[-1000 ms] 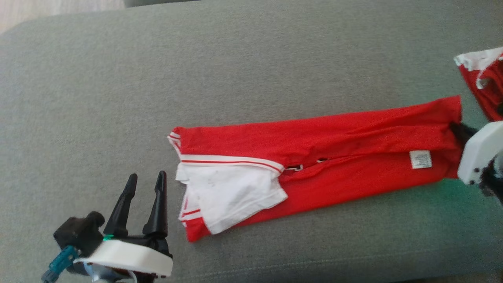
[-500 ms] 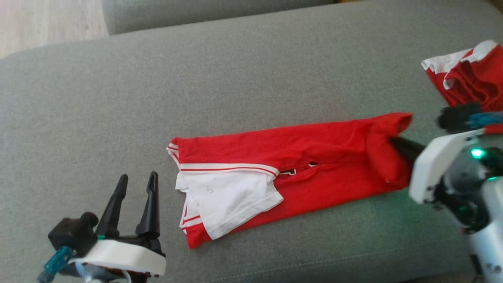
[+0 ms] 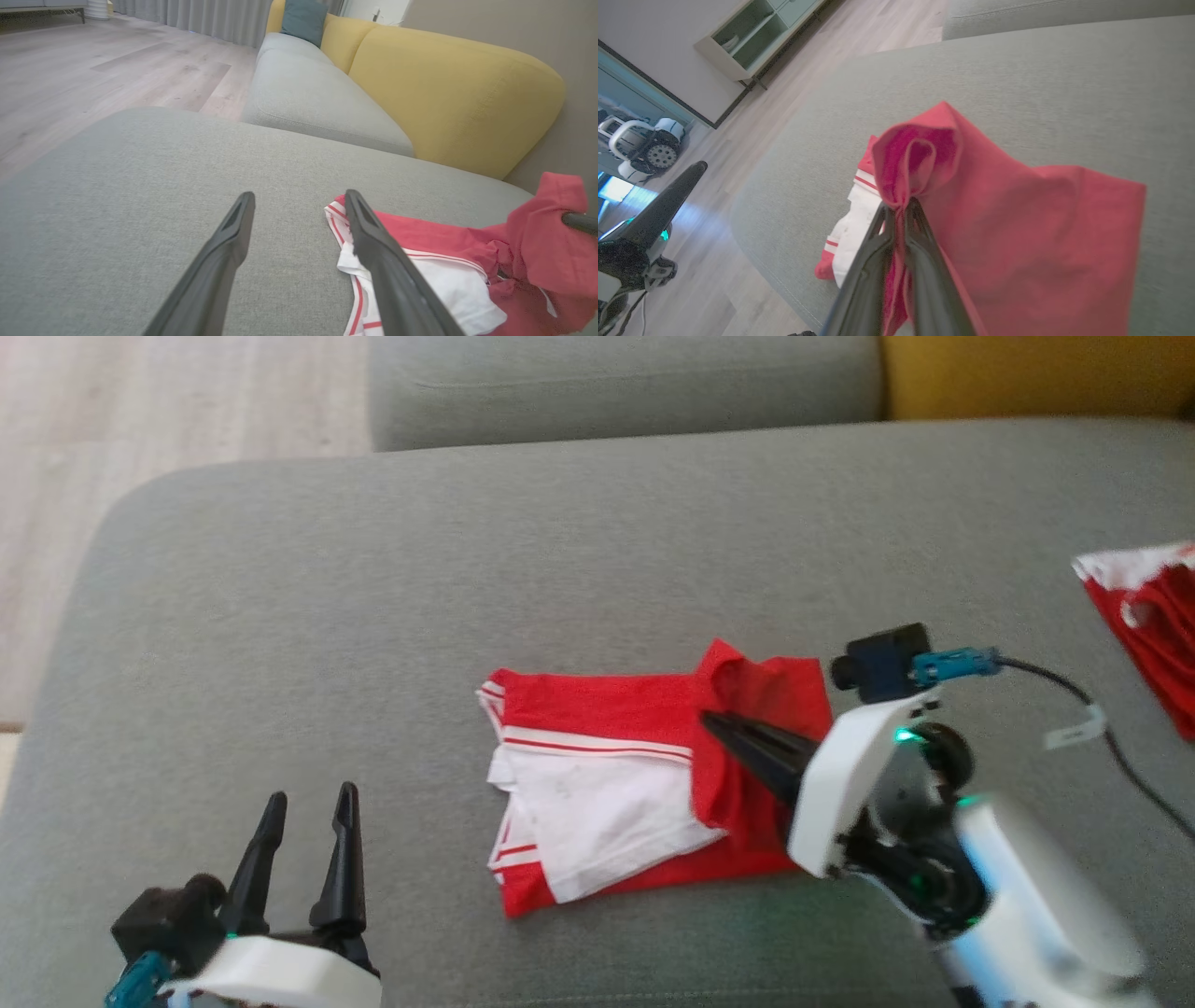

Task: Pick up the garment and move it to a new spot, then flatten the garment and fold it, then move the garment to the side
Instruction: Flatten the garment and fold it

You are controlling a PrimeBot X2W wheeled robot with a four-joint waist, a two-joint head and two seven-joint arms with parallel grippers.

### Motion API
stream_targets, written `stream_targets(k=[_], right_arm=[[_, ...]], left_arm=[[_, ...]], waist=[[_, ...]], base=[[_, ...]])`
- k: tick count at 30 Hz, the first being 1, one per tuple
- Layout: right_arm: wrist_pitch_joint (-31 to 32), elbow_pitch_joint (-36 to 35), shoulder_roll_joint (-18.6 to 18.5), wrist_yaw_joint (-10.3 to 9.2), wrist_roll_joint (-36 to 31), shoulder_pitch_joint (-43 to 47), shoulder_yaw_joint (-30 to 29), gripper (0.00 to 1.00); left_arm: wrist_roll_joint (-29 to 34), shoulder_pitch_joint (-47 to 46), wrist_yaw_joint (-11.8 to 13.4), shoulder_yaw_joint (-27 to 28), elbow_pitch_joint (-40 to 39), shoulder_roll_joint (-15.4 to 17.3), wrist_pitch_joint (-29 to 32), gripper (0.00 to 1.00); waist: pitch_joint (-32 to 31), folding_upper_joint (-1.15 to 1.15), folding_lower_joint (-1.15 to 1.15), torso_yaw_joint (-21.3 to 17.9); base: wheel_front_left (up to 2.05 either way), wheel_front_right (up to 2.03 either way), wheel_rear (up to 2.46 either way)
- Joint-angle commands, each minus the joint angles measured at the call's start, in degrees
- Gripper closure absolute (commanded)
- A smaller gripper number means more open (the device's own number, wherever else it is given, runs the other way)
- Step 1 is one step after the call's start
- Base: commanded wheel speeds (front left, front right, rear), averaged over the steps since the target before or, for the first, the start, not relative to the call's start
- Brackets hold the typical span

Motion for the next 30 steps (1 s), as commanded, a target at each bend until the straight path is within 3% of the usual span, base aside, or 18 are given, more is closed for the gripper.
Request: stream_targets(k=[1,5,8,21,22,23,24,25,30], right_arm=[[-1.0,-1.5,0.9,0.37,0.3,-3.0,0.6,1.0],[-5.2,3.7,6.1,0.37,1.0,-4.6,1.9,1.0],[-7.1,7.3,8.0,0.37,1.2,-5.6,2.7,1.0],[-13.3,23.2,9.9,0.37,3.8,-10.9,7.4,1.0],[-14.1,24.0,9.9,0.37,4.4,-11.3,8.1,0.93],[-14.7,24.8,9.9,0.37,5.4,-11.6,8.8,0.65],[-15.4,25.3,9.9,0.37,6.5,-12.1,9.6,0.16],[-16.0,25.8,9.9,0.37,7.6,-12.5,10.4,0.0],[-18.8,27.2,9.9,0.37,10.4,-14.5,12.8,0.0]], left_arm=[[0.5,-1.9,0.0,2.3,-1.6,0.5,-0.5,0.0],[0.5,-1.4,-0.4,2.0,-1.5,0.3,-0.6,0.0],[0.5,-1.5,-0.6,1.7,-1.4,0.0,-0.6,0.0],[0.7,-2.8,-1.6,1.2,0.2,-1.5,-0.7,0.0],[0.8,-2.9,-1.6,1.2,0.3,-1.7,-0.7,0.0],[0.8,-3.0,-1.7,1.2,0.4,-1.8,-0.7,0.0],[0.9,-3.1,-1.8,1.2,0.5,-1.9,-0.7,0.0],[1.0,-3.2,-1.9,1.1,0.6,-2.0,-0.7,0.0],[1.2,-3.5,-2.3,1.1,1.0,-2.5,-0.7,0.0]], waist=[[-1.0,0.0,0.0,1.8],[-1.4,0.0,0.0,5.1],[-1.3,0.0,0.0,6.8],[-0.3,0.0,0.0,11.0],[-0.3,0.0,0.0,11.1],[-0.2,0.0,0.0,11.1],[-0.1,0.0,0.0,11.1],[-0.1,0.0,0.0,11.2],[0.1,0.0,0.0,10.8]], base=[[0.0,0.0,0.0],[0.0,0.0,0.0],[0.0,0.0,0.0],[0.0,0.0,0.0],[0.0,0.0,0.0],[0.0,0.0,0.0],[0.0,0.0,0.0],[0.0,0.0,0.0],[0.0,0.0,0.0]])
